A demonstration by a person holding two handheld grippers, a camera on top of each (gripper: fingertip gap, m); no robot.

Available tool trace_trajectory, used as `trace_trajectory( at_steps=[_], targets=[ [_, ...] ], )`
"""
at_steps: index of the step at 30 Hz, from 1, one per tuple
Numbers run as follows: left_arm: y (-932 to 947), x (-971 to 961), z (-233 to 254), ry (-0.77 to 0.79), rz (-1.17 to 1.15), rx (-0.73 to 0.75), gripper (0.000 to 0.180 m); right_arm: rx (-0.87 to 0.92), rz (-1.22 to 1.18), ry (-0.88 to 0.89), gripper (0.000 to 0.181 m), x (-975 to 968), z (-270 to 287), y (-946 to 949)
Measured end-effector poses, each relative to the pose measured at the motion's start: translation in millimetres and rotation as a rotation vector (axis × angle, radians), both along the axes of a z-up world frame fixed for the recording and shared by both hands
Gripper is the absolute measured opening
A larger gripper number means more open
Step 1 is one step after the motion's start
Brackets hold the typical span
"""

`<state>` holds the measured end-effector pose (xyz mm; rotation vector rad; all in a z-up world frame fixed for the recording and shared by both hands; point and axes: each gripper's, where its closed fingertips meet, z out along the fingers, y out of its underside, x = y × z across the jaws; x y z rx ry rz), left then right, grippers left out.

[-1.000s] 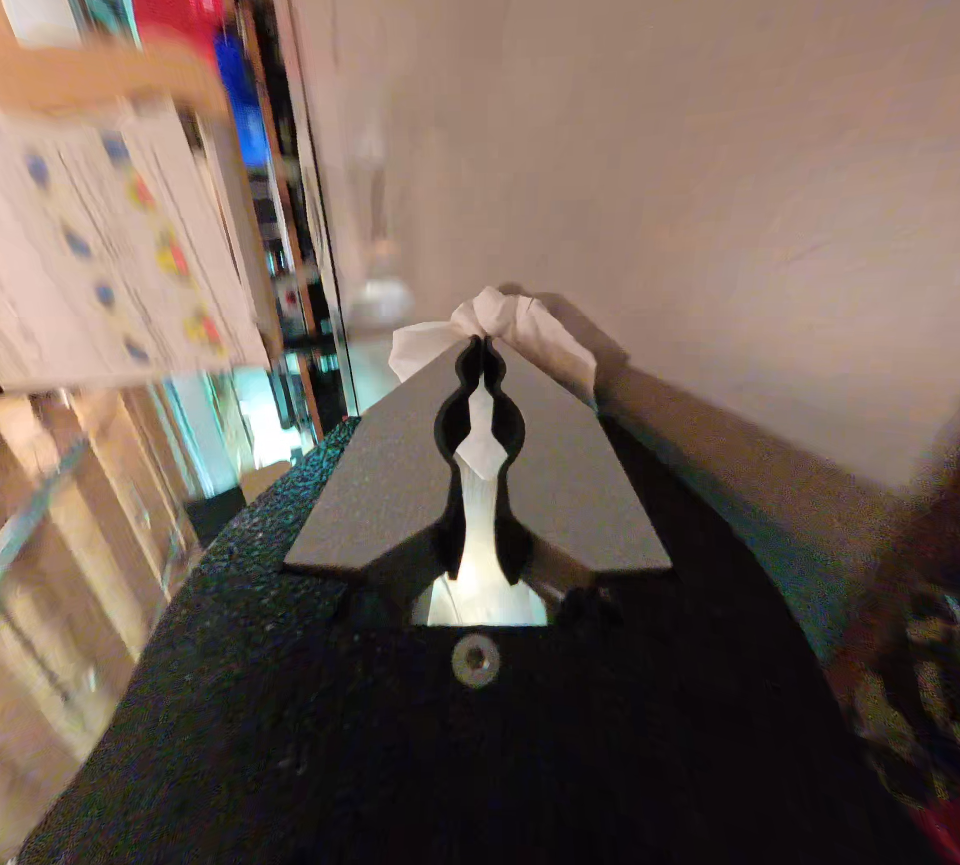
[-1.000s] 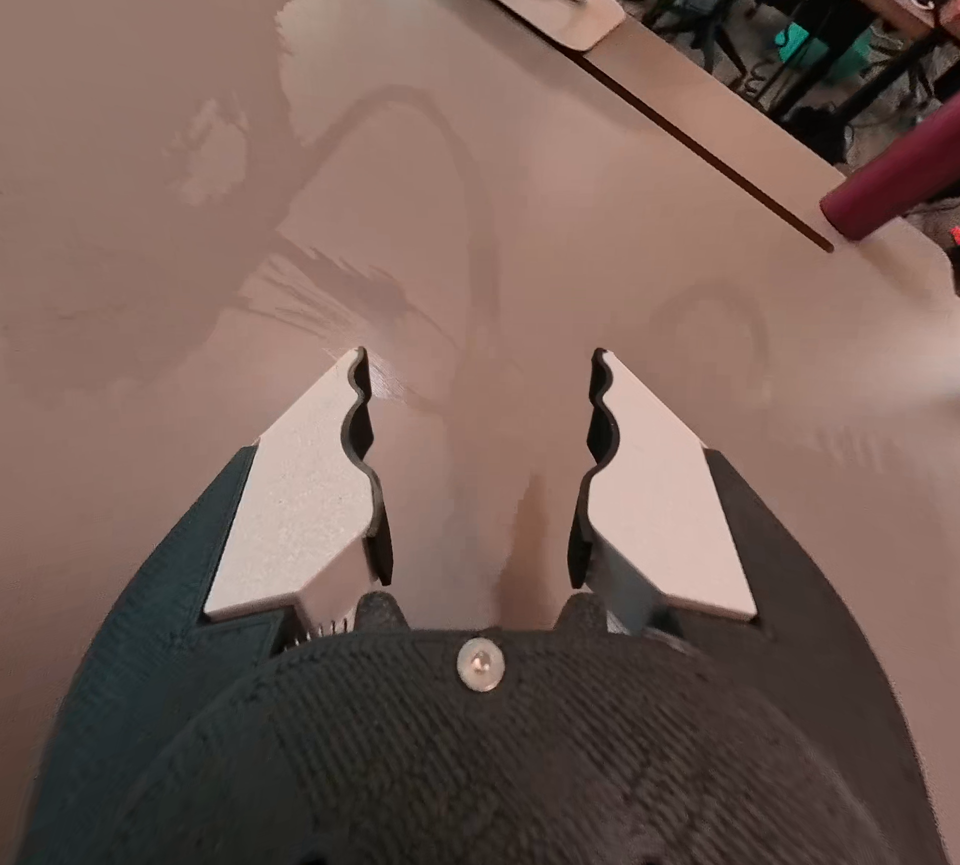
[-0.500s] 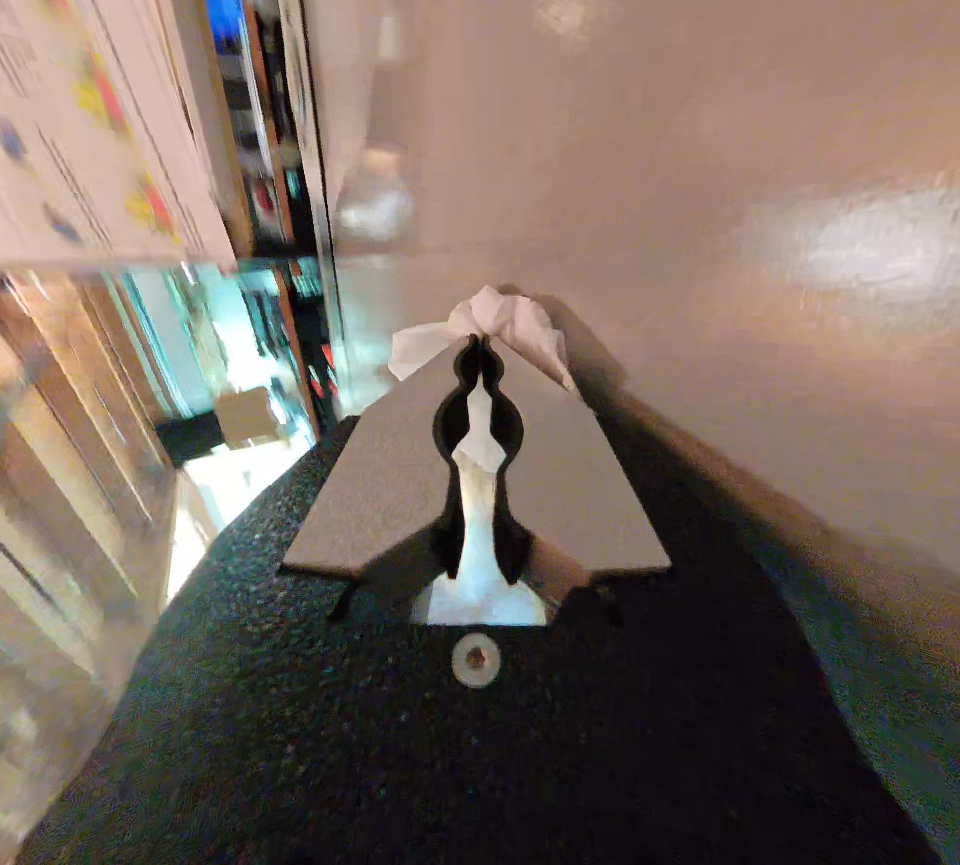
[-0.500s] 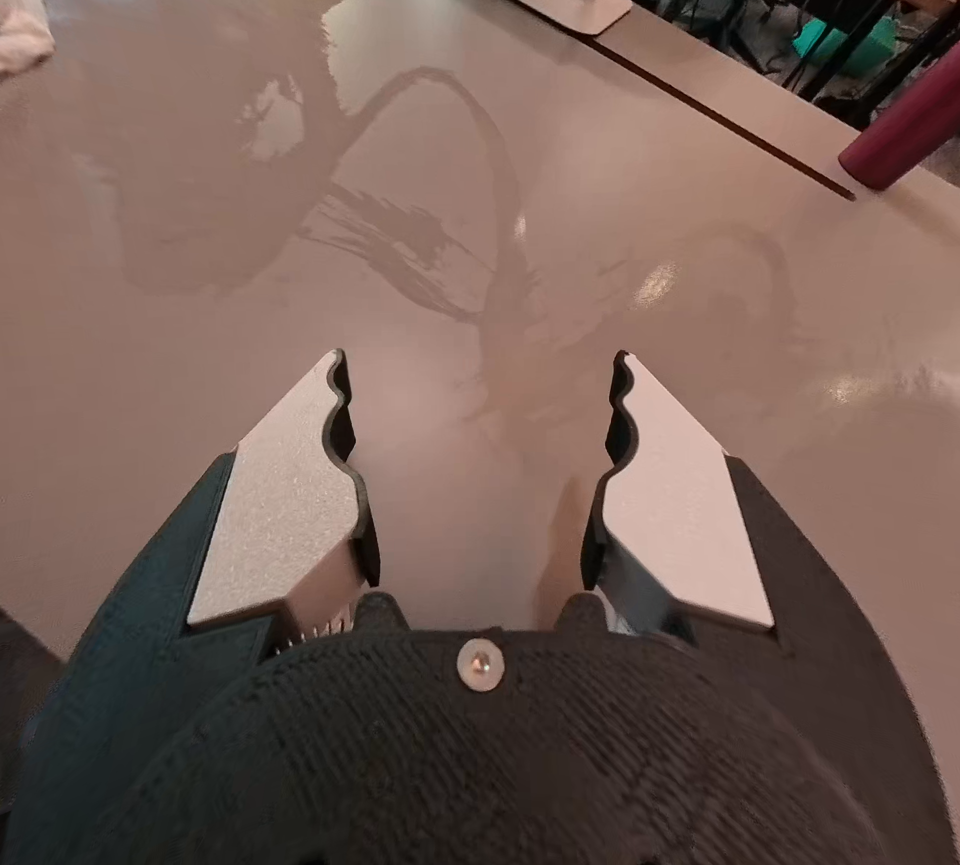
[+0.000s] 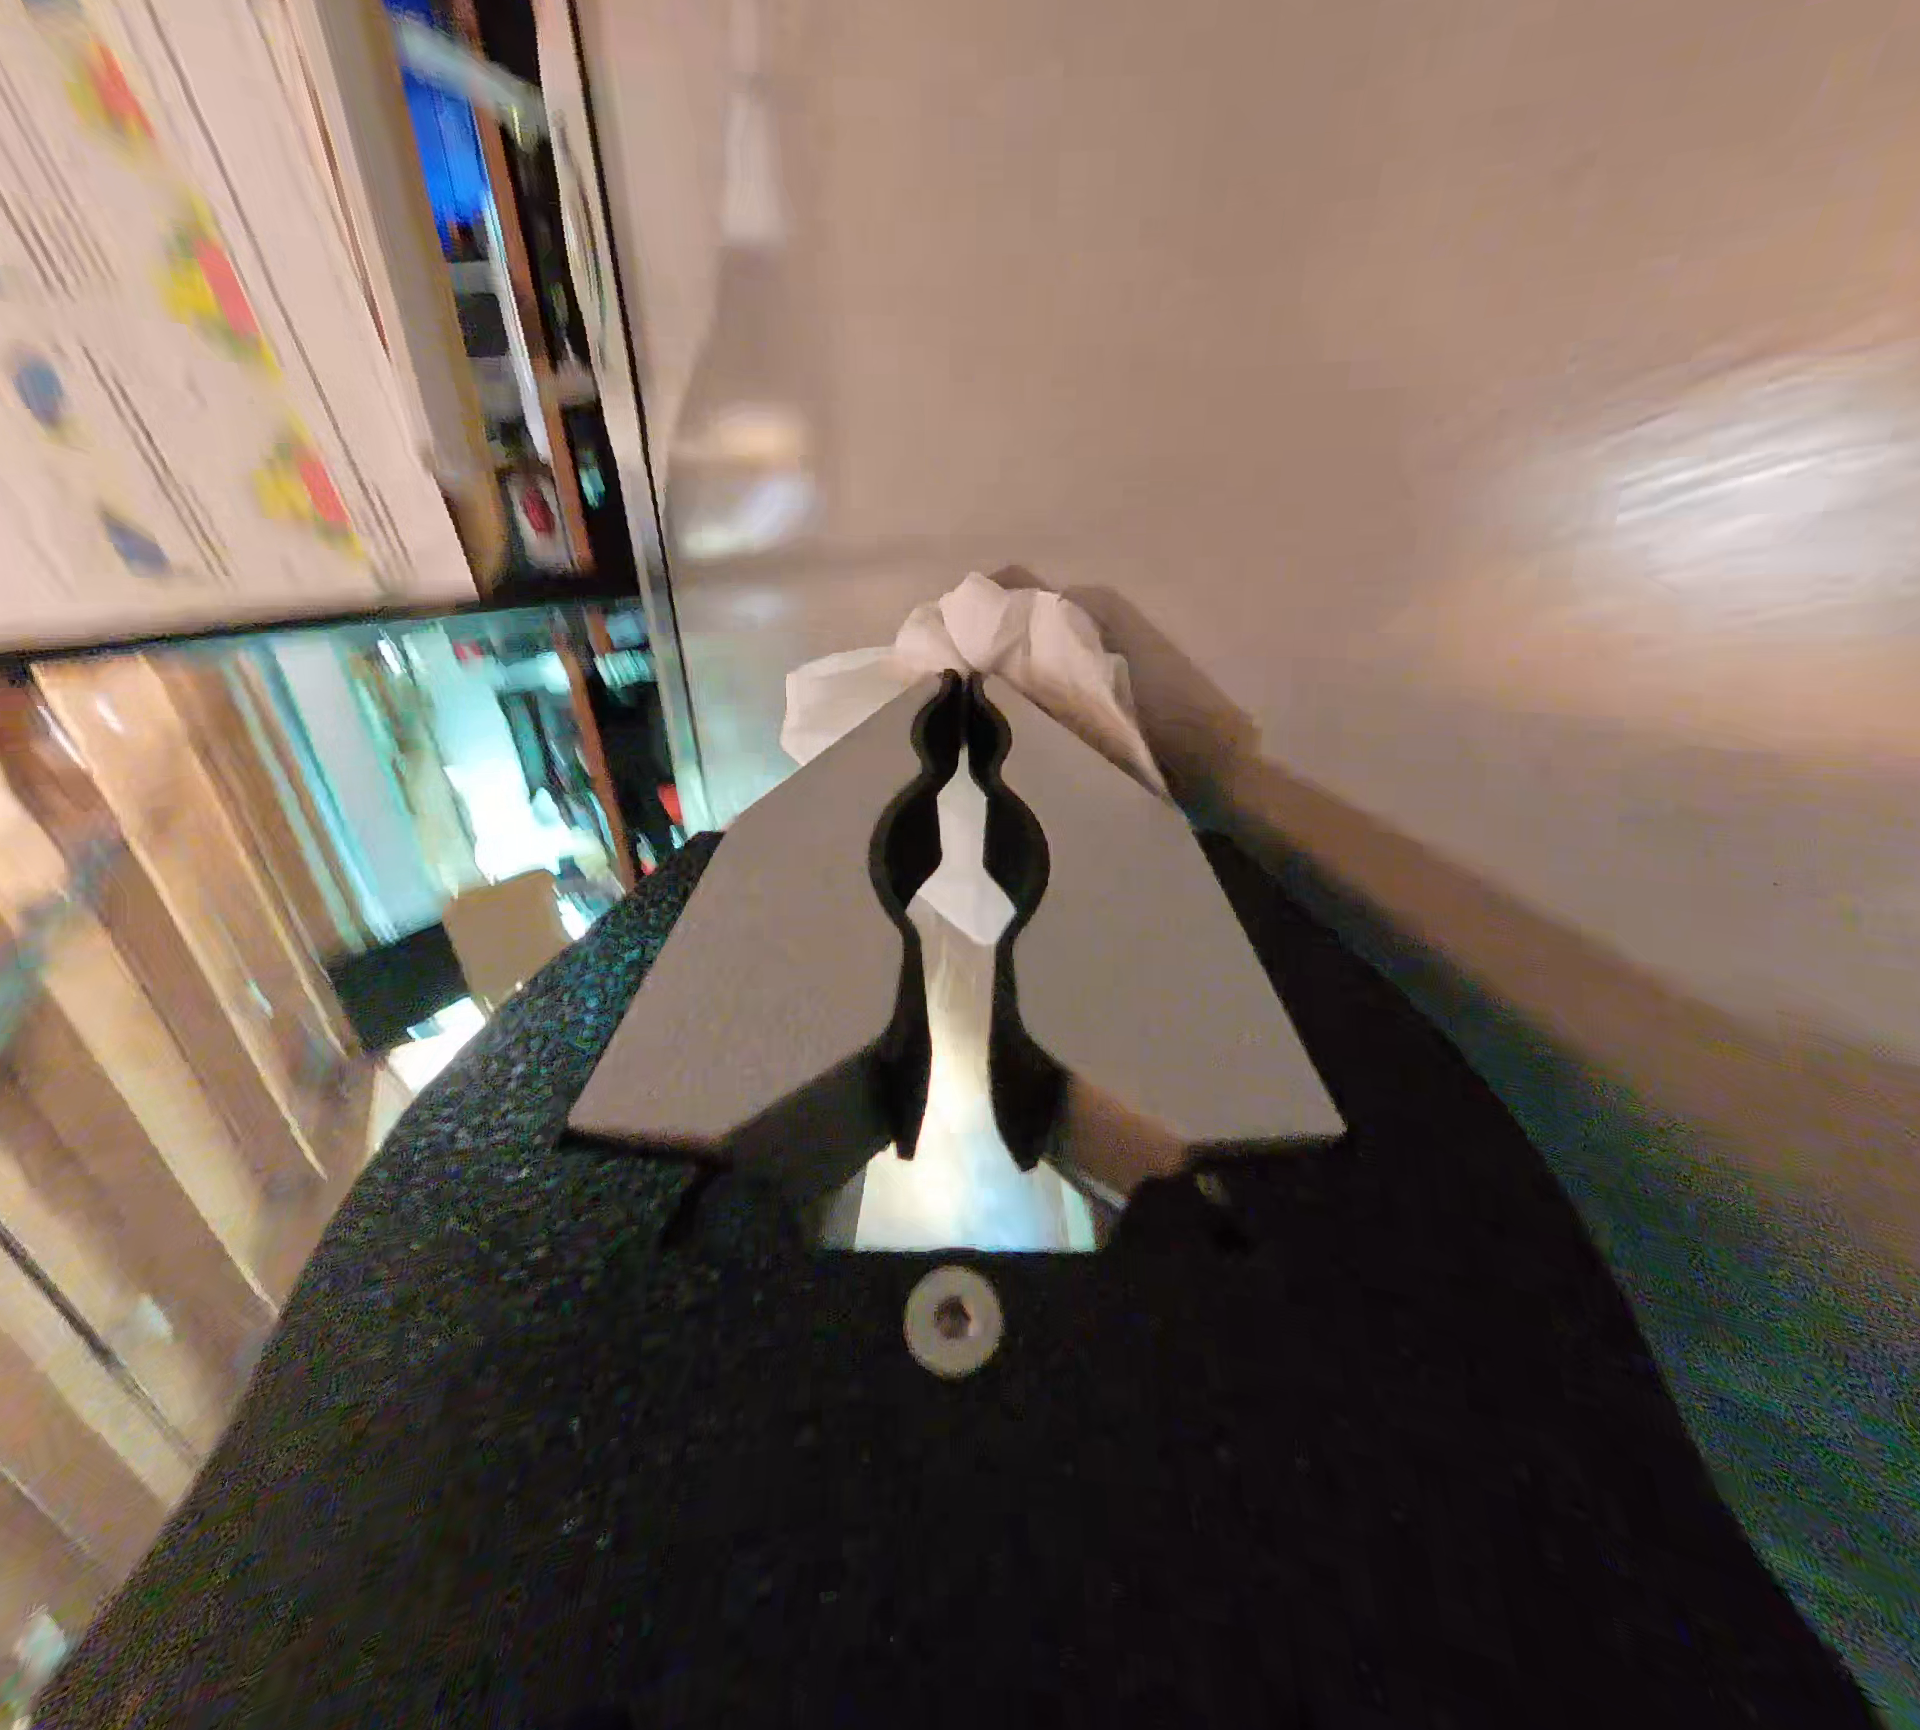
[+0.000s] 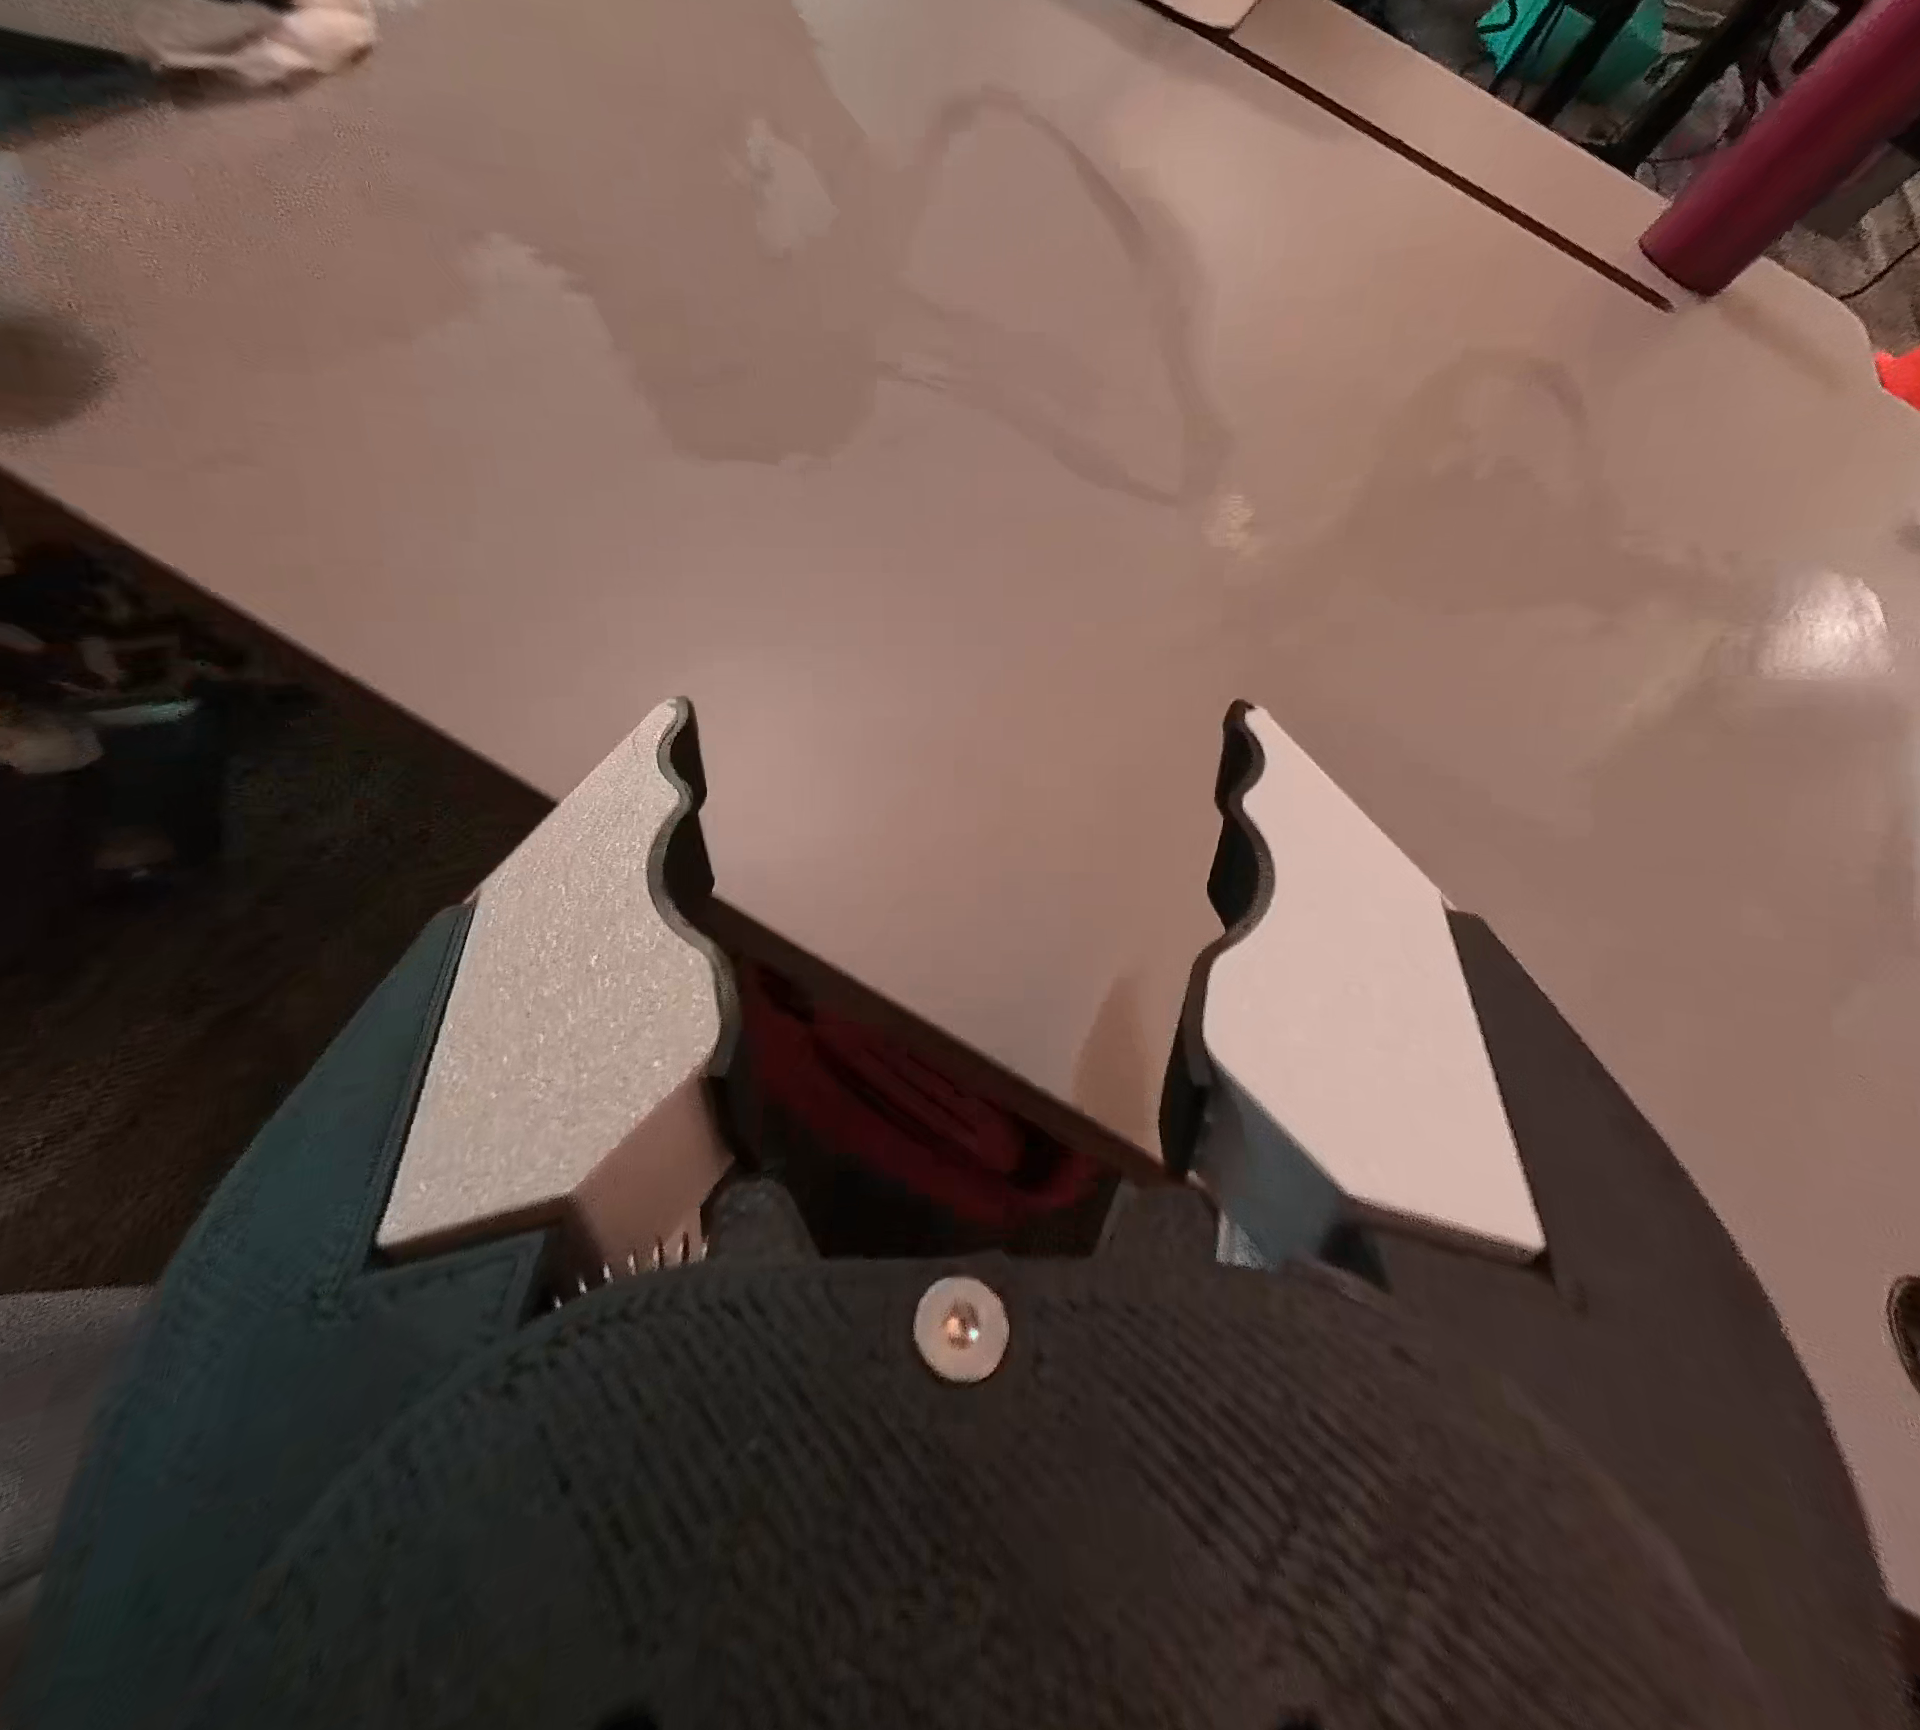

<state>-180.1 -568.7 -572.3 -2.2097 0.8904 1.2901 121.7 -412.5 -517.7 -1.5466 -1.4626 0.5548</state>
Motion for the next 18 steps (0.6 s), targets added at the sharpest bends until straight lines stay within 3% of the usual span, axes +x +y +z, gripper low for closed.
trace_trajectory(
  at_steps=[2,4,8,12,13,16,18],
  targets=[
    [10,85,1,0.081,-0.307,-0.050,0.000,0.013,0.015,-0.013,0.098,5,0,-15],
    [12,116,1,0.069,-0.458,-0.015,0.000,0.010,0.032,-0.025,0.098,11,-5,-30],
    [12,11,0,-0.003,-0.018,0.051,0.000,-0.017,0.029,-0.044,0.100,25,-18,-45],
    [23,155,1,-0.001,-0.432,0.025,0.000,-0.013,0.033,-0.046,0.100,40,-28,-57],
    [22,141,1,-0.032,-0.413,0.035,0.000,-0.005,0.029,-0.042,0.100,43,-28,-56],
    [-9,-16,0,0.067,0.069,-0.022,0.000,0.016,0.021,-0.043,0.100,55,-29,-51],
    [-19,-27,0,0.006,0.214,0.022,0.000,0.014,0.000,-0.034,0.099,63,-31,-45]
  ],
)
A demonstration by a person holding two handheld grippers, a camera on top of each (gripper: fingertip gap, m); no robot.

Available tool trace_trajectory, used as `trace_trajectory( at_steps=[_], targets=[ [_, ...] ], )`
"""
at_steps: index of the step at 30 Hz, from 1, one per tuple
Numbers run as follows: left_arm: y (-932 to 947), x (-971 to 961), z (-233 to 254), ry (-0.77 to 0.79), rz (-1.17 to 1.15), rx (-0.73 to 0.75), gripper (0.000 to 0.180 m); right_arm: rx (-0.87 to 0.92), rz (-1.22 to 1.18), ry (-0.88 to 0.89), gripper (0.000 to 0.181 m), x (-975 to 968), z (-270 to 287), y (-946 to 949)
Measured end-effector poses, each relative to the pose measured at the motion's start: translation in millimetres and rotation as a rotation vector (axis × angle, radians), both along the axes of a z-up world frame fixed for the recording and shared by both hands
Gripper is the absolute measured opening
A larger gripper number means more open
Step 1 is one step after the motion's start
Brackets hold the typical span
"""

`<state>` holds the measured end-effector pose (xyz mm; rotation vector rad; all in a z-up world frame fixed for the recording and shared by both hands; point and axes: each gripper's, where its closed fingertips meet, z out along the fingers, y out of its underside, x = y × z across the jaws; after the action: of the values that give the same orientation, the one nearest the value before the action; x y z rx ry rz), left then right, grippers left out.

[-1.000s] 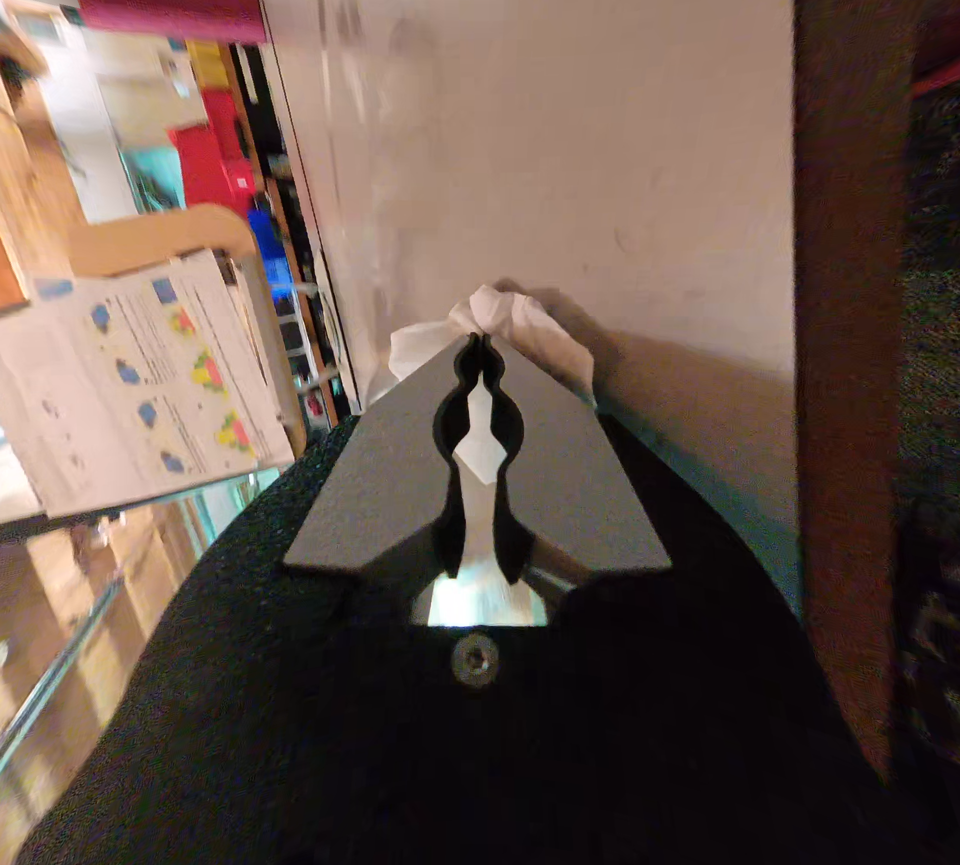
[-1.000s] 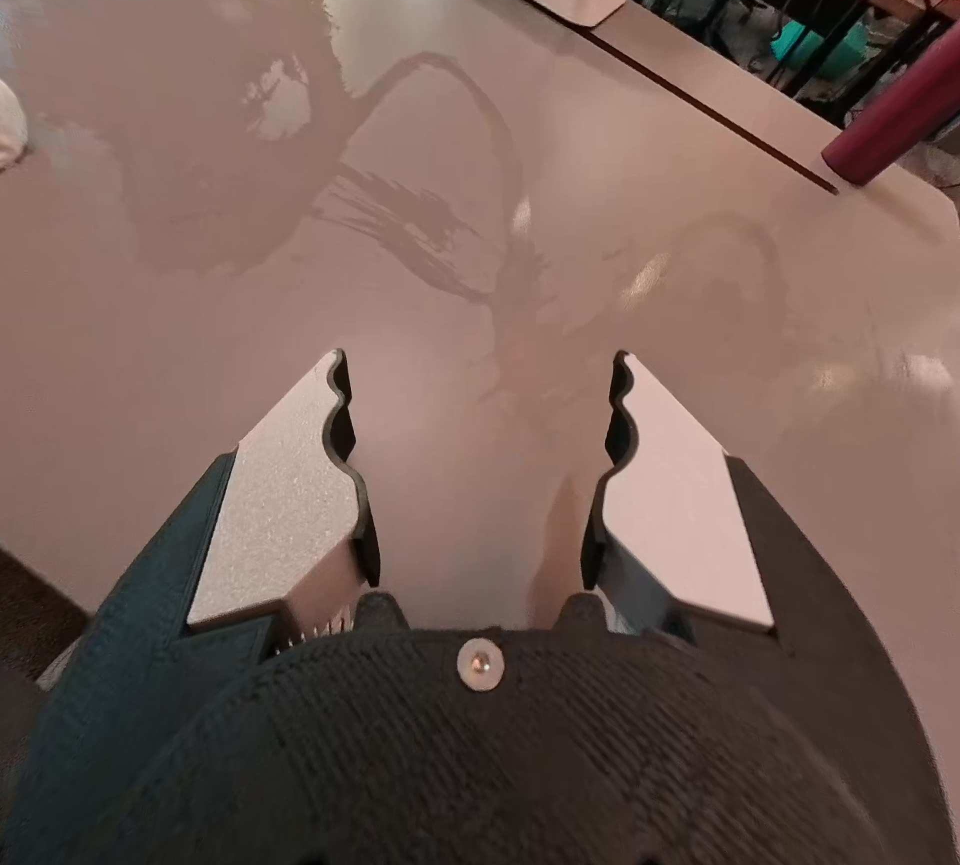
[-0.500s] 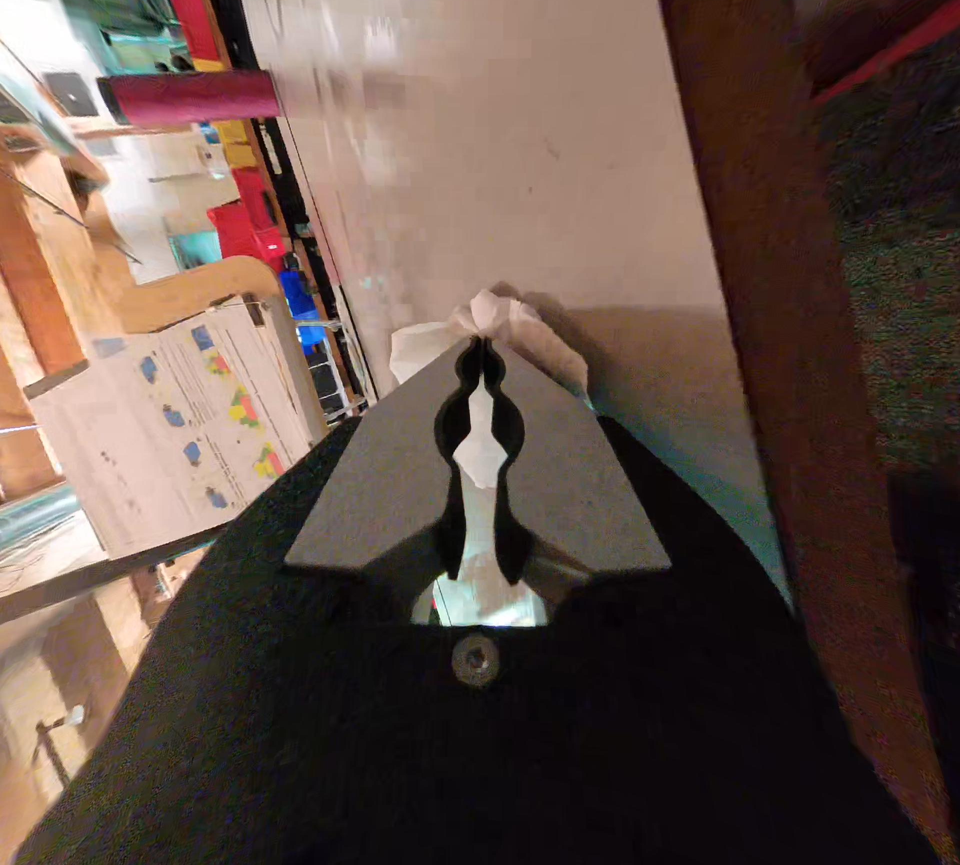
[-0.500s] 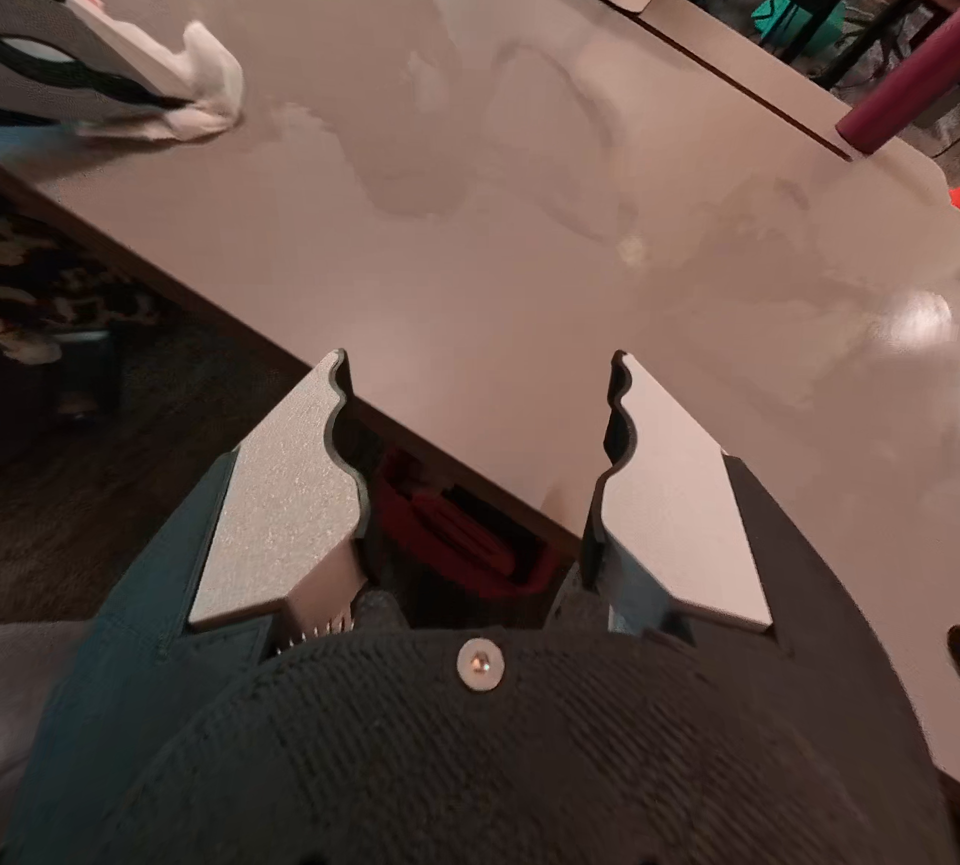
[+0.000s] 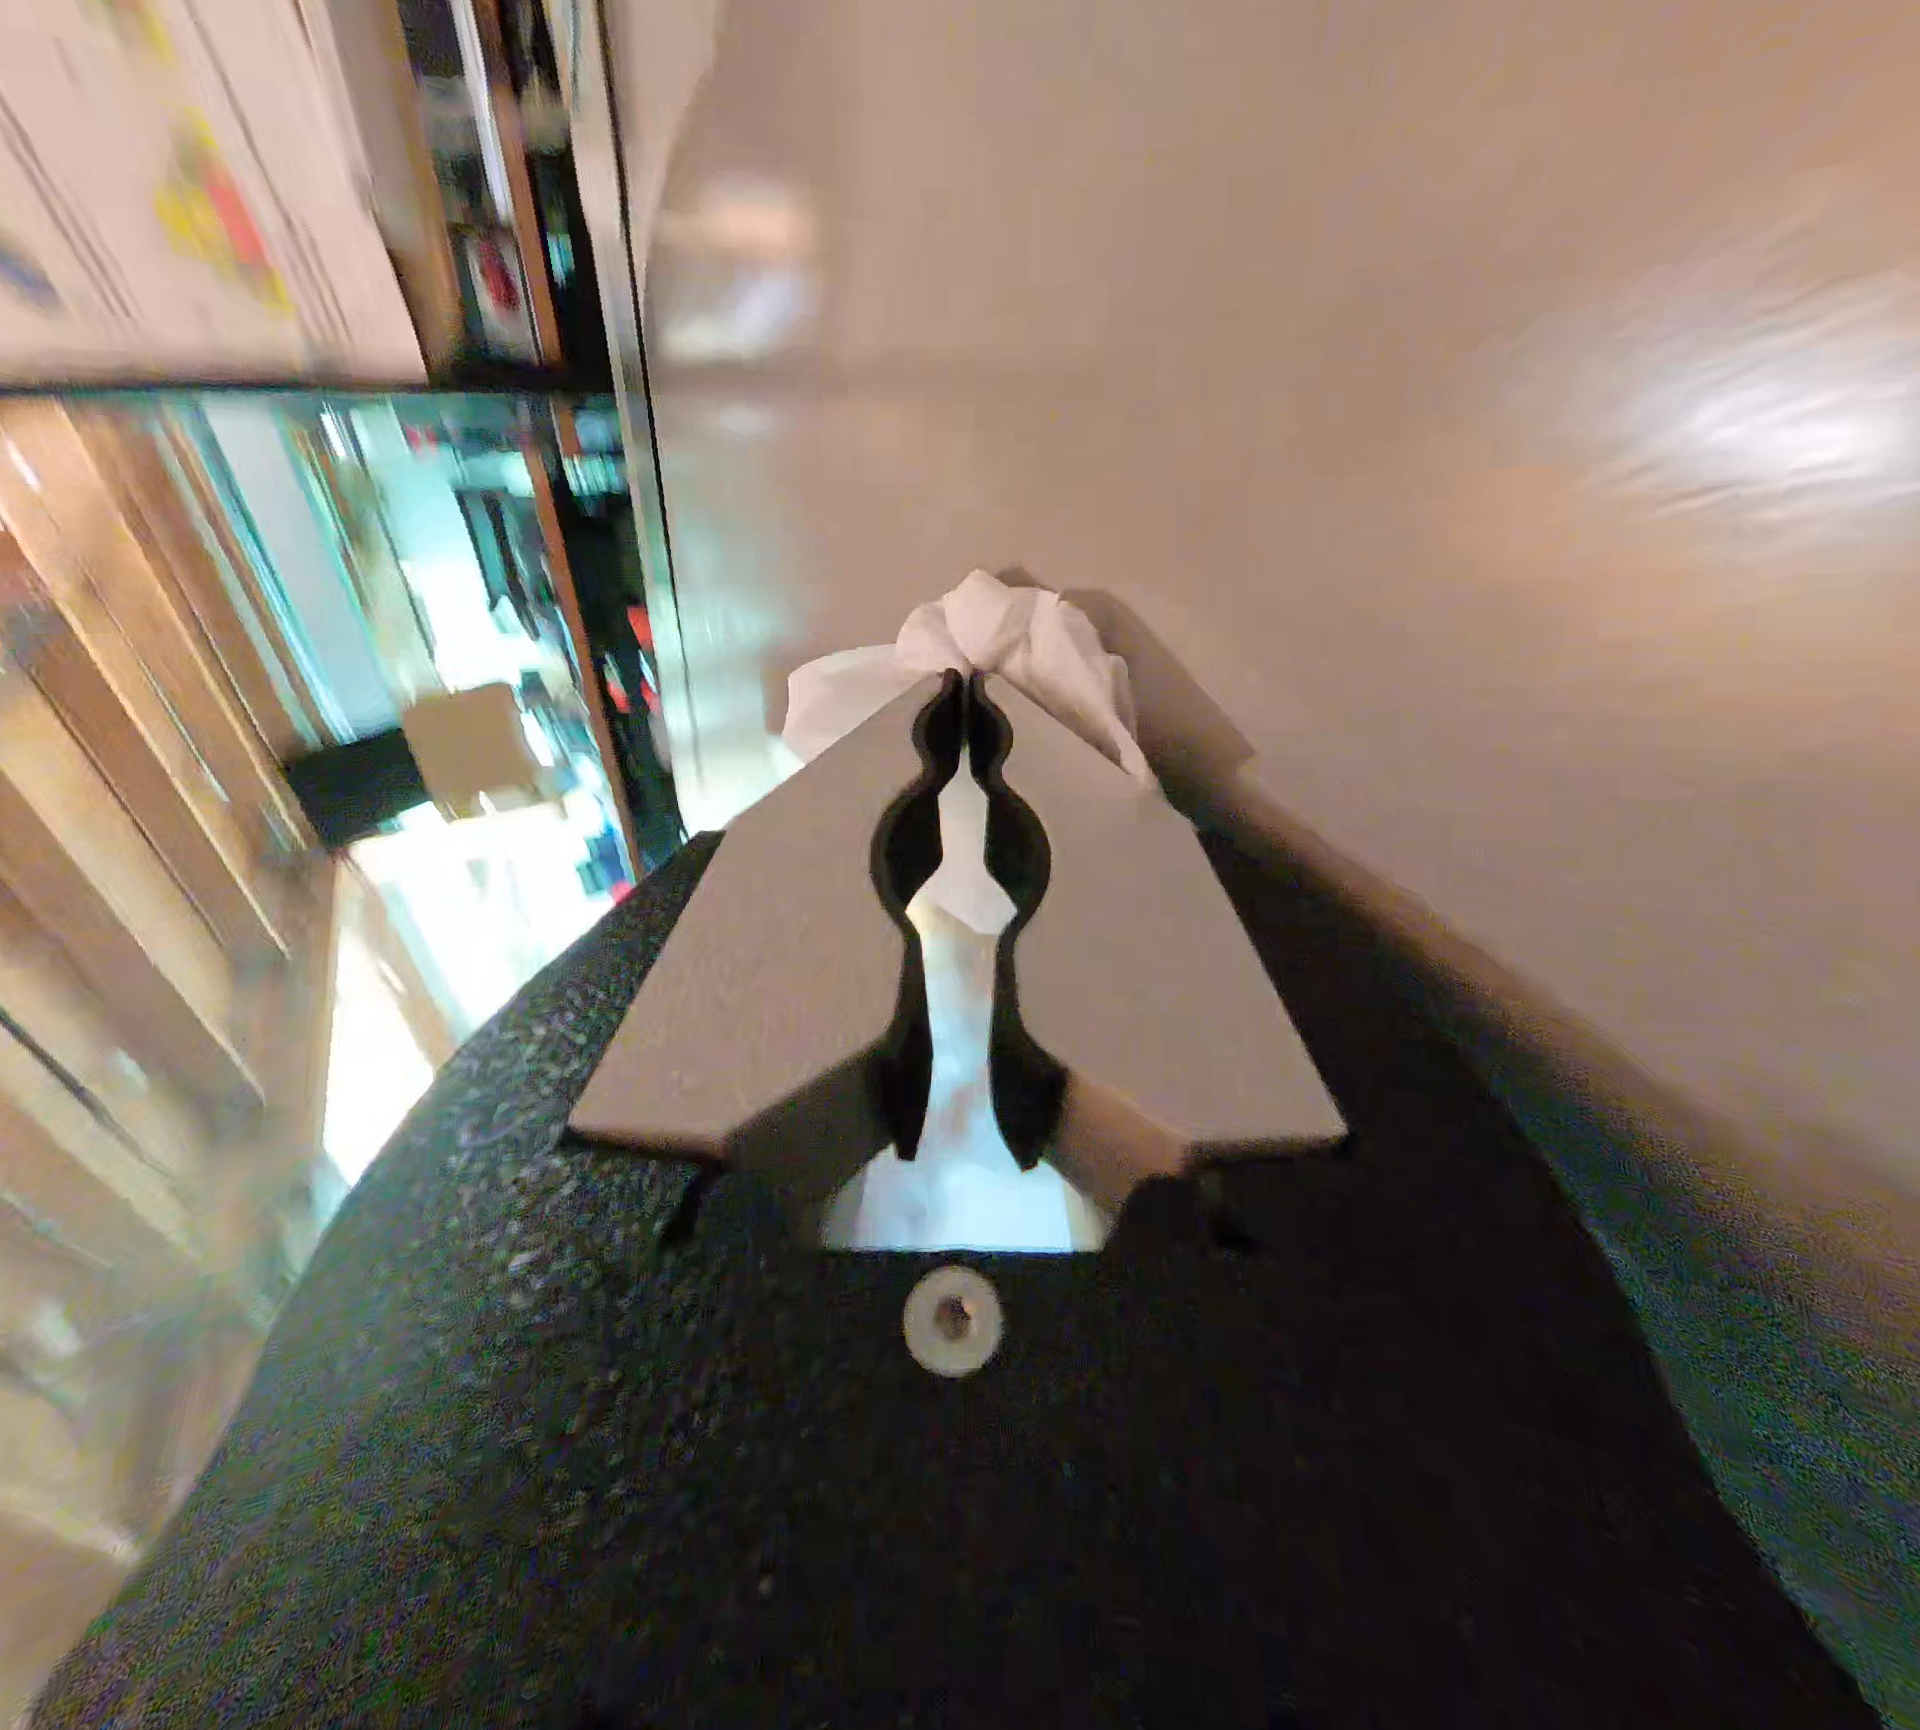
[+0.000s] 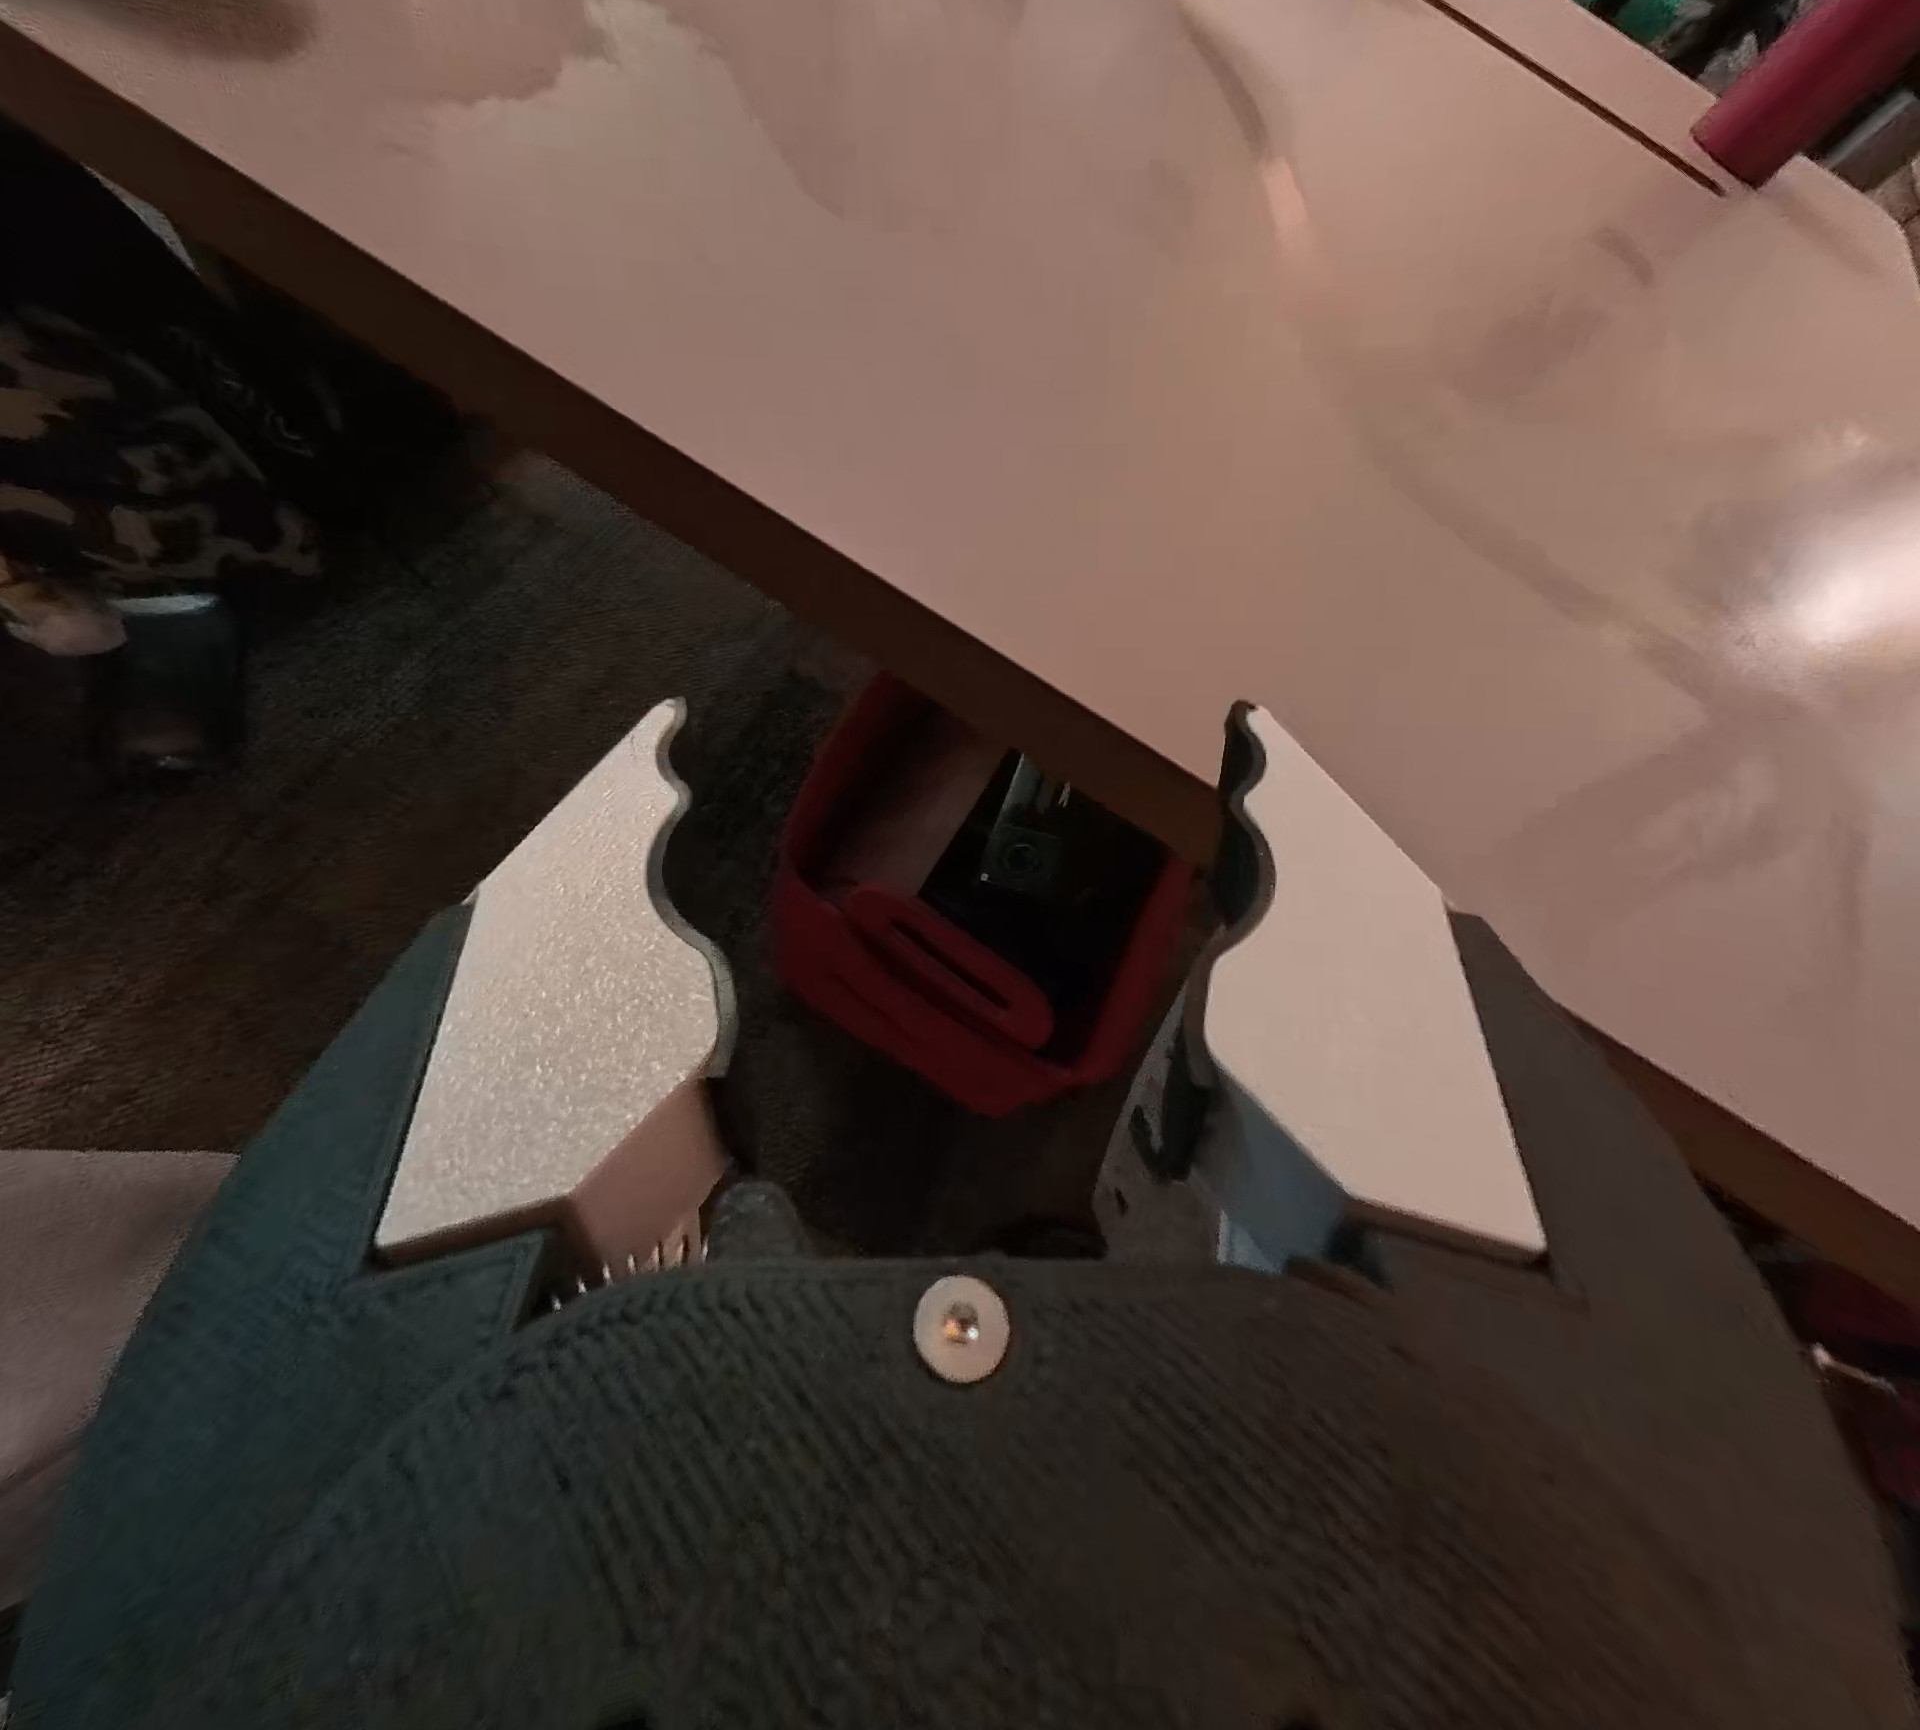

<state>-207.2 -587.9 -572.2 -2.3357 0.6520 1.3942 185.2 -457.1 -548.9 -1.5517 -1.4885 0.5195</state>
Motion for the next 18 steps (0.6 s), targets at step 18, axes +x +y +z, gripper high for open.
trace_trajectory(
  at_steps=[18],
  targets=[
    [47,55,0,-0.023,-0.064,-0.075,0.000,-0.047,-0.079,0.008,0.099,34,-20,52]
  ],
)
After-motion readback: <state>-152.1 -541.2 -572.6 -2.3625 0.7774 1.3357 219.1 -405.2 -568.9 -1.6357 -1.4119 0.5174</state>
